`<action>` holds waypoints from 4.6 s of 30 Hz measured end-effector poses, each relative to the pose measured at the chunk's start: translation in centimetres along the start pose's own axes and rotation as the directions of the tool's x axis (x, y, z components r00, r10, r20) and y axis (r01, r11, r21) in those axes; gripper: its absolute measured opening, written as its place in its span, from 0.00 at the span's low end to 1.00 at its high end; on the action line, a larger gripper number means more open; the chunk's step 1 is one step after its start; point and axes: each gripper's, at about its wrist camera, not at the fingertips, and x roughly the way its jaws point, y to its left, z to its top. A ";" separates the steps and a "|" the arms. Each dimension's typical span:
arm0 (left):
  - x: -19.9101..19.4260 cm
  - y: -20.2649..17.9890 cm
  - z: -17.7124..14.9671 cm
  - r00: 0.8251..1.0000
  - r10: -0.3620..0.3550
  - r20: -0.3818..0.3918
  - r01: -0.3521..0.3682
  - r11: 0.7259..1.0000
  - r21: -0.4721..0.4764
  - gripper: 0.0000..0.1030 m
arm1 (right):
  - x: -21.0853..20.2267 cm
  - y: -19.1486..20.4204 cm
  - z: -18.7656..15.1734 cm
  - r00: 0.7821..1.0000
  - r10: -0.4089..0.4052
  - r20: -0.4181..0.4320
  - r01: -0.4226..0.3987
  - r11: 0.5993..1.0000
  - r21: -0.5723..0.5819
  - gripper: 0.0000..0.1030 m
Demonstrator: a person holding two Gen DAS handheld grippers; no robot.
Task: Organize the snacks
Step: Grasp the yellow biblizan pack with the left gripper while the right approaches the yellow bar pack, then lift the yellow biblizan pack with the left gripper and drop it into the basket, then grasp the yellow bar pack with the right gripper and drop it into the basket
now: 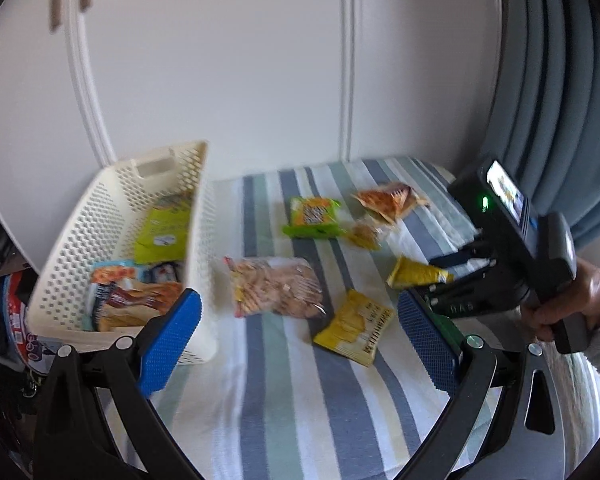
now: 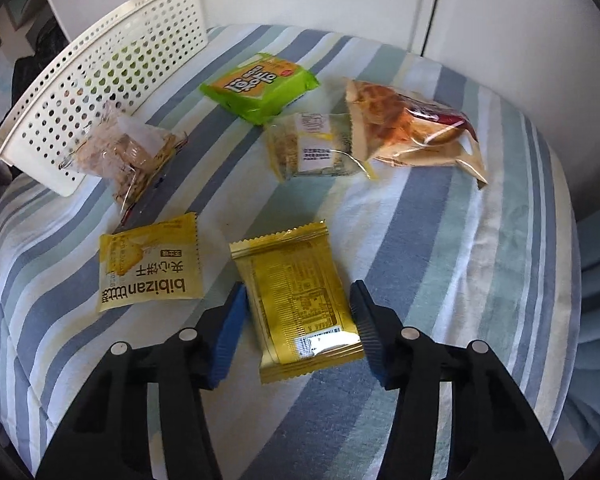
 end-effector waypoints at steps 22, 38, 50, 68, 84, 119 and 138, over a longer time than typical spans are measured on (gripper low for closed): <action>9.3 -4.1 -0.8 0.964 -0.035 -0.262 0.073 0.988 0.137 0.97 | -2.0 -2.1 -3.8 0.999 -0.004 0.035 0.000 0.995 0.103 0.50; 11.8 -5.0 -1.4 0.938 -0.052 -0.344 0.110 0.982 0.151 0.60 | -2.6 -2.9 -4.3 0.998 0.015 0.064 -0.023 0.992 0.127 0.50; 10.6 -5.8 -1.1 0.961 -0.037 -0.276 0.090 0.980 0.180 0.51 | -2.8 -3.4 -4.6 0.996 0.037 0.082 -0.049 0.986 0.157 0.50; 4.4 -3.1 1.0 0.994 -0.042 -0.096 0.050 0.996 0.079 0.51 | -4.1 -4.7 -5.5 0.986 0.062 0.158 -0.097 0.968 0.230 0.47; 0.5 7.2 3.3 0.995 0.102 0.018 -0.099 0.986 -0.134 0.51 | -3.9 -4.7 -5.3 0.986 0.059 0.154 -0.094 0.968 0.235 0.47; 1.1 12.1 0.8 0.947 0.320 -0.003 -0.310 0.914 -0.262 0.96 | -2.3 -1.9 -4.3 0.994 -0.096 0.041 0.090 0.988 0.127 0.55; -1.0 14.1 -0.5 0.942 0.336 0.017 -0.312 0.892 -0.329 0.96 | -7.5 4.9 -1.3 0.969 0.003 0.246 -0.027 0.995 0.093 0.45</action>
